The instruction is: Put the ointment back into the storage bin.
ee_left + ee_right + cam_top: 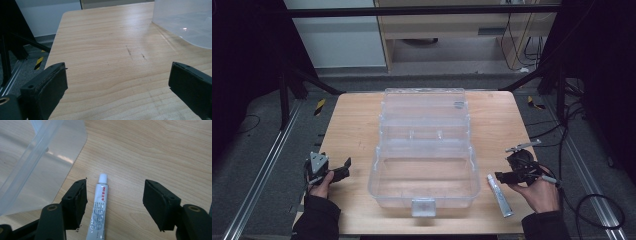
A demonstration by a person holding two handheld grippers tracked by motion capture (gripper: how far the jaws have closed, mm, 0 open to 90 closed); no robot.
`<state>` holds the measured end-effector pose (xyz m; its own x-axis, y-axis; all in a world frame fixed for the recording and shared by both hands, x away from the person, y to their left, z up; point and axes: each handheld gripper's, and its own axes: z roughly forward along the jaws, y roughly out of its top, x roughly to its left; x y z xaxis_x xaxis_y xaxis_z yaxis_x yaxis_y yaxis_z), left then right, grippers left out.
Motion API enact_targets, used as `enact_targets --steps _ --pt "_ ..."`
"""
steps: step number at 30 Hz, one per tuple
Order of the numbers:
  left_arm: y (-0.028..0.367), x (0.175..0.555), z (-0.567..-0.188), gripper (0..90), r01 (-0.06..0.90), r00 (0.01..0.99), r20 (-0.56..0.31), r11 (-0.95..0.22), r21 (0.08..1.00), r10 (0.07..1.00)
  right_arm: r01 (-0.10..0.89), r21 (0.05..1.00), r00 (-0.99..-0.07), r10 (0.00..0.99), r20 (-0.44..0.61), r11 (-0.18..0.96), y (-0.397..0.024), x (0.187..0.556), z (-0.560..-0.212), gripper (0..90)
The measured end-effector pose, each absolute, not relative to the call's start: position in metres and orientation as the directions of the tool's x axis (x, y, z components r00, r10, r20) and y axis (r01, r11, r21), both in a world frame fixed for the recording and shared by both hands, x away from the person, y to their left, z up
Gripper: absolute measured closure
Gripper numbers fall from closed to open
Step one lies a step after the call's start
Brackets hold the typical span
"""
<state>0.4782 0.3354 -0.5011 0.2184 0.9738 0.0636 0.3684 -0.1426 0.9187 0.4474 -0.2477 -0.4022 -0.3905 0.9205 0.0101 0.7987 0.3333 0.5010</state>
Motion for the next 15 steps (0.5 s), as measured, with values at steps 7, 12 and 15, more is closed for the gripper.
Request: enact_targets --steps 7,12,15 --pt "0.336 0.478 -0.501 1.5 0.368 0.217 0.060 -0.138 0.919 0.974 0.829 0.432 -0.401 0.916 0.017 0.355 -0.240 0.452 -0.407 38.4" --pt "0.336 0.478 -0.501 1.5 0.368 0.217 0.060 -0.139 0.919 0.974 0.839 0.399 -0.409 0.912 0.014 0.370 -0.238 0.454 -0.410 39.9" --pt "0.336 0.478 -0.501 1.5 0.369 0.218 0.060 -0.139 0.919 0.974 0.847 0.363 -0.422 0.906 0.013 0.389 -0.236 0.455 -0.416 42.8"
